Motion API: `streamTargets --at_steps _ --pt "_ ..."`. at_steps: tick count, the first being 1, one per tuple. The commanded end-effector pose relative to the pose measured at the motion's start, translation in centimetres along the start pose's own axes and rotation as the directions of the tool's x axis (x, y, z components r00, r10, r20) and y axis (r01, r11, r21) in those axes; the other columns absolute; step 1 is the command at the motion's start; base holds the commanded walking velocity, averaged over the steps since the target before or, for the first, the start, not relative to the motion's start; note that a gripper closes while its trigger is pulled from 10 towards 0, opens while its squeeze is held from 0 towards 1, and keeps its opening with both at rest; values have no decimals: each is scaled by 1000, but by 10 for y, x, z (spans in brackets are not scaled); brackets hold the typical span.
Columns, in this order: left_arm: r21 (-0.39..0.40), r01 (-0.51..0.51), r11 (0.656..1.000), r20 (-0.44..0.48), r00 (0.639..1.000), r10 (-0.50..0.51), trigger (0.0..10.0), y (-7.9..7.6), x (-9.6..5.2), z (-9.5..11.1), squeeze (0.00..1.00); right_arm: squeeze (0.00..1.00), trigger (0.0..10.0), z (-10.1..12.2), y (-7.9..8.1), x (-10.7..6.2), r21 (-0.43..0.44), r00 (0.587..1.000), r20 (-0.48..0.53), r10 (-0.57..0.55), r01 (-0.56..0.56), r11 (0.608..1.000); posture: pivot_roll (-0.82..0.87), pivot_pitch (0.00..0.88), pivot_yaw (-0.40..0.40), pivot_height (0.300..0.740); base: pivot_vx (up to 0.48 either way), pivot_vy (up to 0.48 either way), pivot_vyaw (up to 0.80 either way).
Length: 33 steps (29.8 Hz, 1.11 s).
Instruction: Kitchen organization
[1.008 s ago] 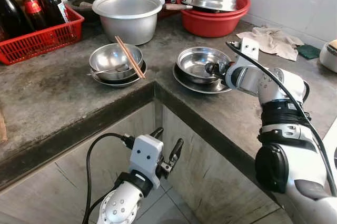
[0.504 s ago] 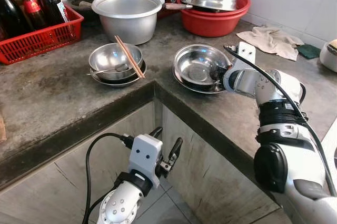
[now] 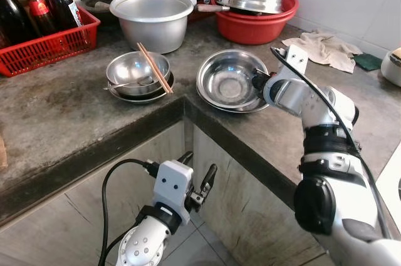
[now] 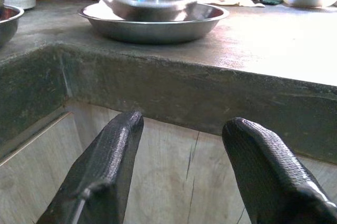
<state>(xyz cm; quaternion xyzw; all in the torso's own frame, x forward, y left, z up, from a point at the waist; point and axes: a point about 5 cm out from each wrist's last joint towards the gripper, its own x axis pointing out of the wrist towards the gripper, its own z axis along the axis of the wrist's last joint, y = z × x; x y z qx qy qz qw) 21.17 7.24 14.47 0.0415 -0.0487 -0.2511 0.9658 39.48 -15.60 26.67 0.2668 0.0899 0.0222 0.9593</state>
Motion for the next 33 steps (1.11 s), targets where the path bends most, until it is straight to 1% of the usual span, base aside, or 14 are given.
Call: streamTargets --at_steps 1,3,4,7,8,9,14,15,16,17,19,26,29,33 --pt "9 1 1000 -6 1000 -1 10000 -1 0 -1 0 0 0 20 3 -10 -25 986 165 20 -16 1000 170 100 -62 740 0 0 0" --pt "8 2 1000 -5 1000 -2 10000 -1 0 -1 0 0 0 25 4 -16 -80 971 236 36 -18 997 172 97 -60 740 0 0 0" --pt "8 2 1000 -5 1000 -2 10000 -1 0 -1 0 0 0 27 6 -22 -138 957 284 56 -17 990 171 96 -59 740 0 0 0" --pt "9 3 1000 -4 1000 -3 10000 -1 0 -1 0 0 0 27 9 -30 -204 937 339 84 -14 979 171 95 -59 740 0 0 0" --pt "10 3 1000 -5 1000 -2 10000 -1 0 -1 0 0 0 29 12 -36 -256 910 395 125 -21 966 172 94 -58 740 0 0 0" --pt "11 2 1000 -4 1000 -2 10000 0 0 -1 0 0 0 27 15 -46 -381 877 452 166 21 924 171 94 -58 740 0 0 0" --pt "17 0 1000 -4 1000 0 10000 2 1 -1 0 0 0 12 11 -67 -518 831 515 211 104 849 165 97 -54 740 0 0 0" --pt "19 -1 1000 -3 1000 1 10000 3 1 -1 0 0 0 8 8 -70 -518 836 512 197 118 847 163 99 -52 740 0 0 0" --pt "21 -3 1000 -3 1000 3 10000 3 1 -1 0 0 3294 3 4 -76 -522 842 509 179 137 842 161 99 -49 740 0 0 0" --pt "22 -4 1000 -2 1000 4 10000 4 1 -1 0 0 10000 0 1 -82 -547 837 516 182 158 822 160 99 -47 740 0 0 0" --pt "29 -8 1000 0 1000 8 10000 5 1 -1 0 0 10000 -5 -6 -97 -535 819 543 185 167 828 153 98 -40 740 0 0 0" --pt "26 -31 999 14 999 30 10000 9 1 1 0 0 10000 -20 -12 -114 -506 809 558 181 159 847 152 96 -34 740 0 0 0" --pt "25 -43 999 22 999 42 10000 11 1 2 0 0 10000 -29 -11 -124 -513 799 574 181 178 840 150 96 -32 740 0 0 0" --pt "24 -45 999 22 999 44 10000 12 2 1 0 0 10000 -32 -3 -128 -550 786 584 204 198 811 148 100 -25 740 0 0 -200"
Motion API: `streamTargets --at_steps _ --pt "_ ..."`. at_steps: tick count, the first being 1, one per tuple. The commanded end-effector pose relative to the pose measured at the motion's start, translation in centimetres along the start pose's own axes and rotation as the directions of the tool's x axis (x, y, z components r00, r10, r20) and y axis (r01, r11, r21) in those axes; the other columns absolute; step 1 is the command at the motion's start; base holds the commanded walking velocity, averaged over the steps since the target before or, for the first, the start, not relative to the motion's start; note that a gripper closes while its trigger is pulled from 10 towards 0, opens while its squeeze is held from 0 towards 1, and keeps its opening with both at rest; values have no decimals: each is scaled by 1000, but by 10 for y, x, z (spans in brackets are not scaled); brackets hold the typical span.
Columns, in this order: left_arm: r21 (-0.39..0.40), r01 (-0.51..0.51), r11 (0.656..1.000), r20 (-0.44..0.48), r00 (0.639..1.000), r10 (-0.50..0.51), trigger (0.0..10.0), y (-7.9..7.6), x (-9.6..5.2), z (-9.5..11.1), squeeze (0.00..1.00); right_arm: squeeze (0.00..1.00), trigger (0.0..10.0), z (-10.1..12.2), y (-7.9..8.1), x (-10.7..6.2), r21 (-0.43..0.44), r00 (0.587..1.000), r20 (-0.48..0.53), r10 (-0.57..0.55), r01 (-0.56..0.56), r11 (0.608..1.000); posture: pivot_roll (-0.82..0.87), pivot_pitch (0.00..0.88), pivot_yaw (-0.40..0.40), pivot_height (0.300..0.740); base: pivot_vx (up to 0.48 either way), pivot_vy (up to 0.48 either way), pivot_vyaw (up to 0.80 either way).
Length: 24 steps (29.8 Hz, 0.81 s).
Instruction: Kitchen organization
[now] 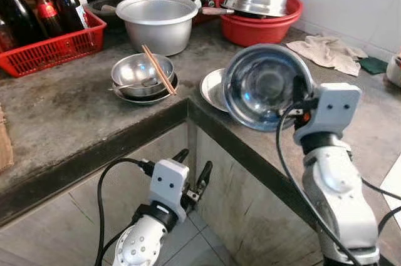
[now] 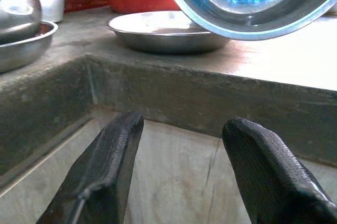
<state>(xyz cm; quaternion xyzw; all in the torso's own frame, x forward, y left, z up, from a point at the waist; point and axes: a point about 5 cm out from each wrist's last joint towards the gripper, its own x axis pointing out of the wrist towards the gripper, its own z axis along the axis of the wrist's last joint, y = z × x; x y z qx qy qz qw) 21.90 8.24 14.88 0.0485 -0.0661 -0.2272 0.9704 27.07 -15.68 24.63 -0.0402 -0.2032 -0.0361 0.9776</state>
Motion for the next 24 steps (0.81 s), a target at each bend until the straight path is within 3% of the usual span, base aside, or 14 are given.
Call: streamTargets --at_steps 1,4,7,13,18,24 --pt "1 4 1000 -5 1000 -4 10000 0 0 -1 0 0 10000 16 2 -3 -22 996 85 0 2 1000 148 100 -25 740 0 0 -800" --pt "1 3 1000 -4 1000 -3 10000 0 0 -1 0 0 10000 17 2 -3 -33 996 91 4 -1 999 149 97 -23 740 0 0 -800" --pt "4 6 1000 -1 1000 -6 10000 -1 0 -1 0 0 10000 12 0 -6 -52 997 69 24 -20 998 149 91 -28 740 0 480 -800" --pt "2 8 1000 9 1000 -8 10000 -1 0 0 0 0 10000 7 -3 -12 -146 998 45 52 -45 988 148 95 -26 740 0 213 -800" --pt "0 11 1000 11 1000 -11 10000 -1 -1 0 0 0 10000 6 -4 -15 -138 998 38 53 -47 989 143 94 -21 740 0 0 -800" --pt "2 26 1000 12 1000 -26 10000 -3 0 0 0 0 10000 5 -4 -15 -139 999 40 36 -30 990 143 93 -18 740 0 298 -800"
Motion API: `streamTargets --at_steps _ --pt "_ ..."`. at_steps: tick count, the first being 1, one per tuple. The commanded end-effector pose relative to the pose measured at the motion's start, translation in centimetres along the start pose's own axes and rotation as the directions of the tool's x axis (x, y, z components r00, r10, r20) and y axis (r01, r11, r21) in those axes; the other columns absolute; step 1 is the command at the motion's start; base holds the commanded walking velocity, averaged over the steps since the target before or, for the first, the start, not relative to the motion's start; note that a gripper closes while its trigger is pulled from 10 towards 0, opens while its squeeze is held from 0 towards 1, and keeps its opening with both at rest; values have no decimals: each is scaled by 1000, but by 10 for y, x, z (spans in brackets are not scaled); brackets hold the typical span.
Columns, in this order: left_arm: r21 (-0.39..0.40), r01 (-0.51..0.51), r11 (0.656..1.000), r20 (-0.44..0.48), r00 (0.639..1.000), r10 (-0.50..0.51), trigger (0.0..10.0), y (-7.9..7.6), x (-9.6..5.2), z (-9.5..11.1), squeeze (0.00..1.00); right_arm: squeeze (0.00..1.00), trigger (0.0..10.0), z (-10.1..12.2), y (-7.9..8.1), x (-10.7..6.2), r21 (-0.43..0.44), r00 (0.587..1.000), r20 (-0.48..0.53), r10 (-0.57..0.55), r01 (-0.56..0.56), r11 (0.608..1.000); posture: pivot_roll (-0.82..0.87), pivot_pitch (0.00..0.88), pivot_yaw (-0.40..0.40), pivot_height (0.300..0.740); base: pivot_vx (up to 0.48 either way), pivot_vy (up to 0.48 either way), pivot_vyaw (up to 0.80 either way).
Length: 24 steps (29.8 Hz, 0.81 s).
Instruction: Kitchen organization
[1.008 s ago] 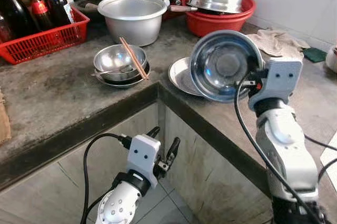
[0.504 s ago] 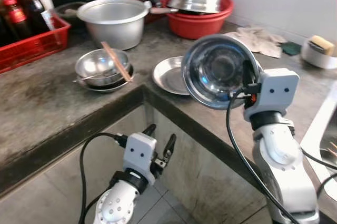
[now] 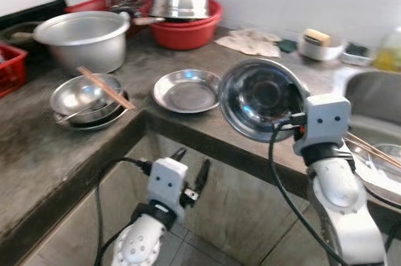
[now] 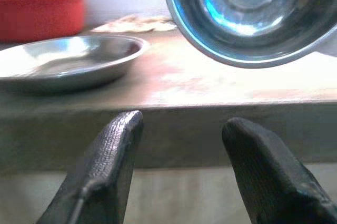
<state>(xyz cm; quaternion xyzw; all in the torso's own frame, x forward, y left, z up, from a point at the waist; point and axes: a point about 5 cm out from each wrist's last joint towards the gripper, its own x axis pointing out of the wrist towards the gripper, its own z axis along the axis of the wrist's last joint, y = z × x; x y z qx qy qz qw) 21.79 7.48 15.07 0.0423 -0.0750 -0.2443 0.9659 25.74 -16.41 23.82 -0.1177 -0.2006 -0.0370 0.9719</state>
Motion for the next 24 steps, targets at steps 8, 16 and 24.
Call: streamTargets --at_steps 8,16,24 --pt "48 -24 999 29 999 23 10000 7 0 7 0 0 10000 10 4 0 10 999 44 -8 8 1000 142 92 -14 740 0 0 -800" --pt "82 -62 995 88 995 54 10000 14 8 21 0 0 10000 11 6 2 15 999 50 -10 9 1000 142 93 -14 740 61 -293 -800" --pt "37 -101 994 101 990 97 10000 20 12 28 0 0 10000 12 8 9 29 999 49 -15 13 999 142 96 -16 740 34 -45 -397"
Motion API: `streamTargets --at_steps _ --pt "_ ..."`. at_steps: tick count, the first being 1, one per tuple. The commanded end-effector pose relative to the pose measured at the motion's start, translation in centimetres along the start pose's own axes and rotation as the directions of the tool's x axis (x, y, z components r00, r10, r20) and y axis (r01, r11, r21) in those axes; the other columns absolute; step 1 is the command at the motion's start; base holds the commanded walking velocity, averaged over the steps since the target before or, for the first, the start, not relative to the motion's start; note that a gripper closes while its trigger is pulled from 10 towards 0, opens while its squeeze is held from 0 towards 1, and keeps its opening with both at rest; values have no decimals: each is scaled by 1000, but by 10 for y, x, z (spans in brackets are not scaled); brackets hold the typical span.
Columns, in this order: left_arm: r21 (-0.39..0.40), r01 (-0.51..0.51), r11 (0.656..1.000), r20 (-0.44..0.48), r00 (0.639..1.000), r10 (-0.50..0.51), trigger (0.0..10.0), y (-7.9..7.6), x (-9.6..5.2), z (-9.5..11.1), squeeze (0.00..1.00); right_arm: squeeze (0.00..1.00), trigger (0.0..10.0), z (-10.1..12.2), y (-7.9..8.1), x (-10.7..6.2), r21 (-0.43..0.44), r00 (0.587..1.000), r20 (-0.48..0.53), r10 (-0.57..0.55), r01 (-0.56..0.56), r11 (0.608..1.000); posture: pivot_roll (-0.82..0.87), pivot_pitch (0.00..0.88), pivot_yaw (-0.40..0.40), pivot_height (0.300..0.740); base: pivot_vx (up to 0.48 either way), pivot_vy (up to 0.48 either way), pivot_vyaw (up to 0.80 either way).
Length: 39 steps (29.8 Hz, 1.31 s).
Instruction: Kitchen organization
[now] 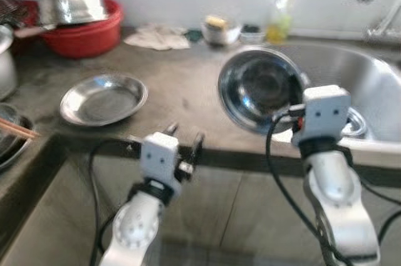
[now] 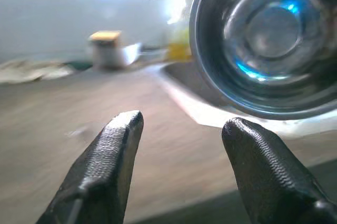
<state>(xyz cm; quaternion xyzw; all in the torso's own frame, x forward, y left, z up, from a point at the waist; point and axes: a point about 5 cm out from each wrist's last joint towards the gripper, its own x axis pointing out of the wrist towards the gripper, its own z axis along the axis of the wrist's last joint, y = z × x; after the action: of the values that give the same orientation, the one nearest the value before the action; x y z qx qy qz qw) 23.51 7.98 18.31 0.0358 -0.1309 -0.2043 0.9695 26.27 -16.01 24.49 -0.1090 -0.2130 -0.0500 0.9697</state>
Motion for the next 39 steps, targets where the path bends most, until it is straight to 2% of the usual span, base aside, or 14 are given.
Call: streamTargets --at_steps 1,3,10,25,27,34,39 --pt "23 -13 1000 -7 1000 13 10000 4 -4 -1 0 0 10000 7 5 1 17 999 28 18 -18 1000 142 96 -16 740 270 -360 0" --pt "57 -6 998 -14 1000 7 10000 4 -6 -2 0 0 10000 6 6 3 31 1000 21 14 -15 999 142 96 -15 740 135 -390 0" --pt "40 5 999 -24 1000 -4 10000 2 -5 -3 0 0 10000 4 6 6 52 1000 2 13 -14 999 146 96 -18 740 0 -418 0" --pt "68 26 997 -43 999 -23 10000 1 -9 -9 0 0 10000 6 8 14 60 999 13 52 -52 997 146 77 -22 740 337 -337 0" --pt "98 56 994 -33 998 -53 10000 -2 -9 -8 0 0 10000 8 8 16 61 998 22 55 -56 997 147 76 -20 740 379 -289 0" --pt "61 36 998 -52 998 -32 10000 -1 -11 -11 0 0 10000 11 4 23 66 997 27 69 -70 995 144 71 -20 740 431 0 0" --pt "33 23 999 -65 998 -20 10000 1 -10 -13 0 0 10000 14 4 32 96 993 27 111 -113 989 145 72 -25 740 0 0 0"
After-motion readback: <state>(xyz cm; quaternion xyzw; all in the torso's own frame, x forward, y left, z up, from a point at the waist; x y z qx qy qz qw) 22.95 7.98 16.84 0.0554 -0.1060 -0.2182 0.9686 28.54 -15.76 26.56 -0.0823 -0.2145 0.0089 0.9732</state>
